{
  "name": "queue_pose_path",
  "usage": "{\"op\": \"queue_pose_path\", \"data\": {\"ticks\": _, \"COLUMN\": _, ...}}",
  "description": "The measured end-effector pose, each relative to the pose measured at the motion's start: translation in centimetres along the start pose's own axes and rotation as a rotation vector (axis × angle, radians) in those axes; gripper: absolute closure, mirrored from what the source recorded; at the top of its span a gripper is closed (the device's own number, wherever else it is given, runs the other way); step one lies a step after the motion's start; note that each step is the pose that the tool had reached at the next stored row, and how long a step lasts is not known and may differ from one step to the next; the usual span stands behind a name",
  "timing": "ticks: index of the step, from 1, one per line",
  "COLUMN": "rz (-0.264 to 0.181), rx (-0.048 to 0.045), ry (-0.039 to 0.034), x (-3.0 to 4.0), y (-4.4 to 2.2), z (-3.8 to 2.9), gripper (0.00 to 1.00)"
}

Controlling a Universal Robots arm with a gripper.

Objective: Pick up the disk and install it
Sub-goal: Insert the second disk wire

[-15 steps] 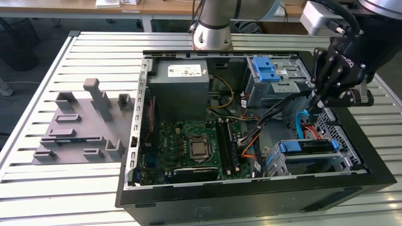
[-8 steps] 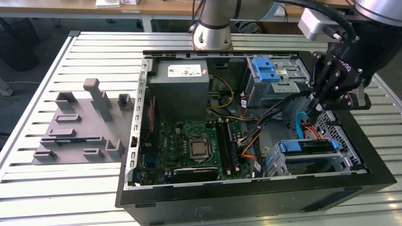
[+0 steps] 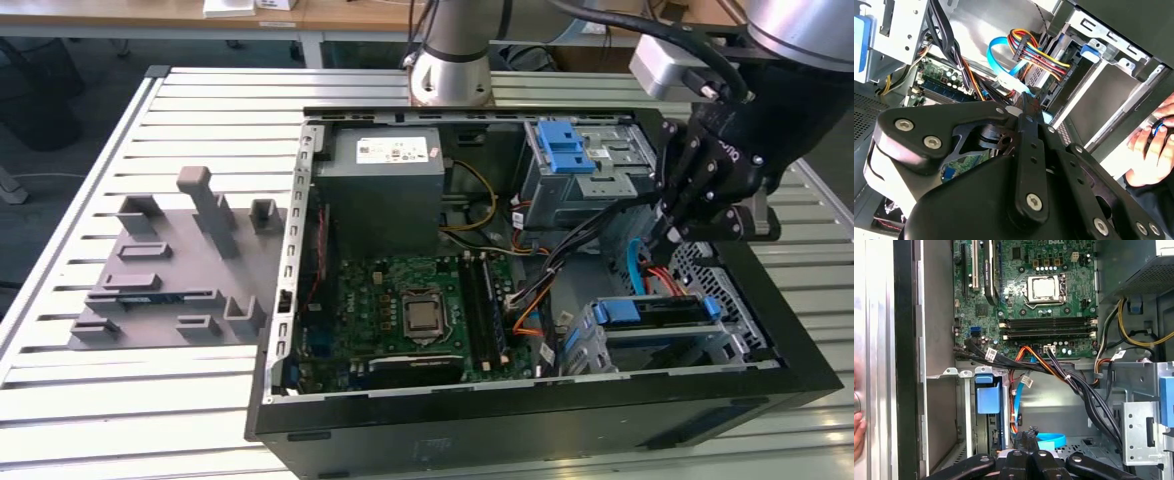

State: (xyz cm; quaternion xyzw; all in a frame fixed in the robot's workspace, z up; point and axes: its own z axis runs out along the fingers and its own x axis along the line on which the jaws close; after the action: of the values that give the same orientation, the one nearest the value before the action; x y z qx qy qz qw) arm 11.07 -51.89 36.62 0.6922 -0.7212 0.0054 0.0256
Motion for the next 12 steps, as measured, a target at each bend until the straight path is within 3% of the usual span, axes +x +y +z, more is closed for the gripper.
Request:
{"op": "queue_pose_path", "data": {"ticks": 5, "rz": 0.0, "rx": 0.0006, "ry": 0.0162, "x": 0.0, "y": 0.0, "z": 0.01, "gripper": 0.89}}
{"op": "queue_pose_path", "data": {"ticks": 7, "rz": 0.001, "rx": 0.0009, "ry": 0.0216, "x": 0.0, "y": 0.0, "z": 0.01, "gripper": 0.89}}
{"op": "queue_pose_path", "data": {"ticks": 8, "rz": 0.001, "rx": 0.001, "ry": 0.0242, "x": 0.0, "y": 0.0, "z": 0.01, "gripper": 0.83}}
{"op": "queue_pose_path", "data": {"ticks": 12, "rz": 0.001, "rx": 0.0014, "ry": 0.0332, "x": 0.0, "y": 0.0, "z": 0.05, "gripper": 0.83}}
